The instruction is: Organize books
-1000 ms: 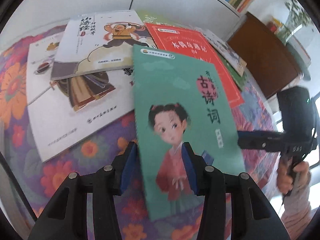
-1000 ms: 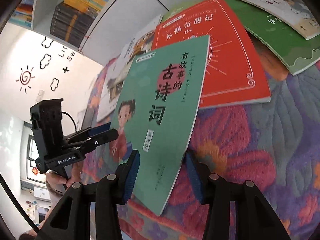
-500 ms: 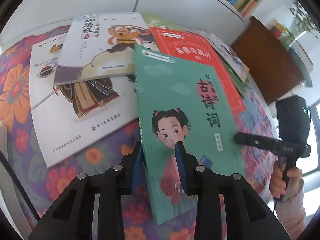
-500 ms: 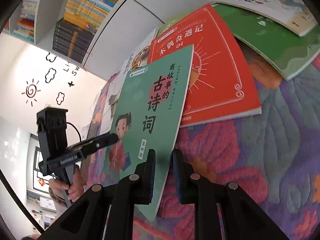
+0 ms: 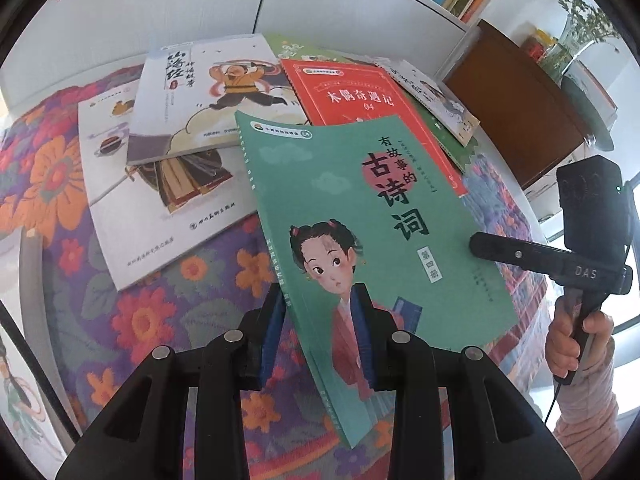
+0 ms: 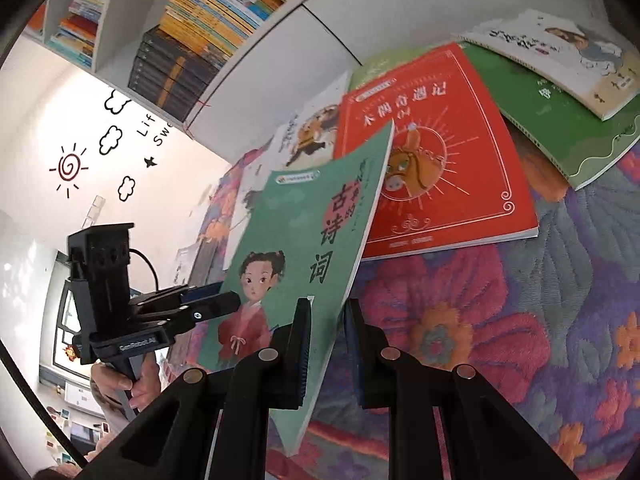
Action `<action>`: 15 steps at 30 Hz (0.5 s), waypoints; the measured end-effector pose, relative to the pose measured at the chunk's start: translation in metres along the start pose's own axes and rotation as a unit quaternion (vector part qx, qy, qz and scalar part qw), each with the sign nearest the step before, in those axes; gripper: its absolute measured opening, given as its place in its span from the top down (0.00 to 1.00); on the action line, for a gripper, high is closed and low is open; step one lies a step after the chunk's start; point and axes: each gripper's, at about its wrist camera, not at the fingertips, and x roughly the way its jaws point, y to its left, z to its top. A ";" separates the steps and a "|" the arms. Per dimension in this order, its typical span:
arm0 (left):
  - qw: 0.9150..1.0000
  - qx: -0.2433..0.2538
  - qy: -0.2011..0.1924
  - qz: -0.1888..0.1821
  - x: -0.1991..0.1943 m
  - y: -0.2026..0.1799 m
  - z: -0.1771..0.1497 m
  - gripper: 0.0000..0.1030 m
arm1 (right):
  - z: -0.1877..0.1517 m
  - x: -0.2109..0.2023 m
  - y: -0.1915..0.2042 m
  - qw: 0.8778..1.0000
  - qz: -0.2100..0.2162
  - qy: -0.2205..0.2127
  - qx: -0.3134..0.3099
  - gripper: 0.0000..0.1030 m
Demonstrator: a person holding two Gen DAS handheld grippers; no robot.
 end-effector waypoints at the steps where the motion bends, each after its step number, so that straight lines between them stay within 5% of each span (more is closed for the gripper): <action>1: 1.000 -0.001 0.000 0.001 -0.001 0.001 -0.001 0.72 | -0.001 -0.001 0.003 1.000 0.003 0.001 -0.002 0.83; 15: 1.000 0.005 -0.025 0.018 -0.033 -0.001 -0.021 0.72 | -0.012 -0.003 0.039 0.999 0.000 0.007 -0.043 0.83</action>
